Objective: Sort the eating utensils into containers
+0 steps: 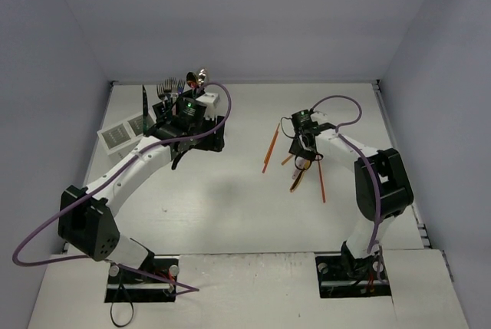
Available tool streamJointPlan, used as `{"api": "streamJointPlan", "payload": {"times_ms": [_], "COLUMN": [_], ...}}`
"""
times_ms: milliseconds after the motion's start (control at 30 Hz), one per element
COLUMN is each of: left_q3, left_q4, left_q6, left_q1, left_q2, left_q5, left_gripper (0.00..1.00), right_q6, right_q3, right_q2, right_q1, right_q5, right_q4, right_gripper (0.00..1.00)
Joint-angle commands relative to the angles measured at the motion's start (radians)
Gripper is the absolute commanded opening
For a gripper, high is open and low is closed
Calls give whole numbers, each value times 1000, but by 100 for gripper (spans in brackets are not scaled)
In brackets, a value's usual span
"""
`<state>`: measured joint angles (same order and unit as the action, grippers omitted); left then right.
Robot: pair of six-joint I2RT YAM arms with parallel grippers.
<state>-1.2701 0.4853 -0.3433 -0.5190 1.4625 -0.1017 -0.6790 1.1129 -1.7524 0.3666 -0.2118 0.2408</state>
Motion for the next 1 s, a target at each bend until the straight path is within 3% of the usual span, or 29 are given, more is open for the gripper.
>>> {"api": "streamJointPlan", "payload": {"times_ms": [0,400,600,767,867,967], "left_q3": [-41,-28,-32,-35,-31,-31], "left_q4": [0,6,7,9,9,9], "left_q6": [32,45,52,52,48,38], "left_q1": [-2,1,2,4,5,5], "left_q2": [-71,-93,-88,-88,-90,-93], "left_q5": [-12,-30,-37,-41,-44,-51], "left_gripper": [58,58,58,58,58,58], "right_q6": [-30,-79,-63,-41,-37,-35], "right_q3": [62,65,79,90,91,67], "right_q2": [-38,-95,-132,-147,-152,-122], "right_q1": [-15,-27,-25,-12,-9,-6], "right_q5": [-63,-82,-64,-54,-43,-62], "right_q4": [-2,-2,-2,-3,-2,-3], "right_gripper": [36,35,29,21,6,0]}}
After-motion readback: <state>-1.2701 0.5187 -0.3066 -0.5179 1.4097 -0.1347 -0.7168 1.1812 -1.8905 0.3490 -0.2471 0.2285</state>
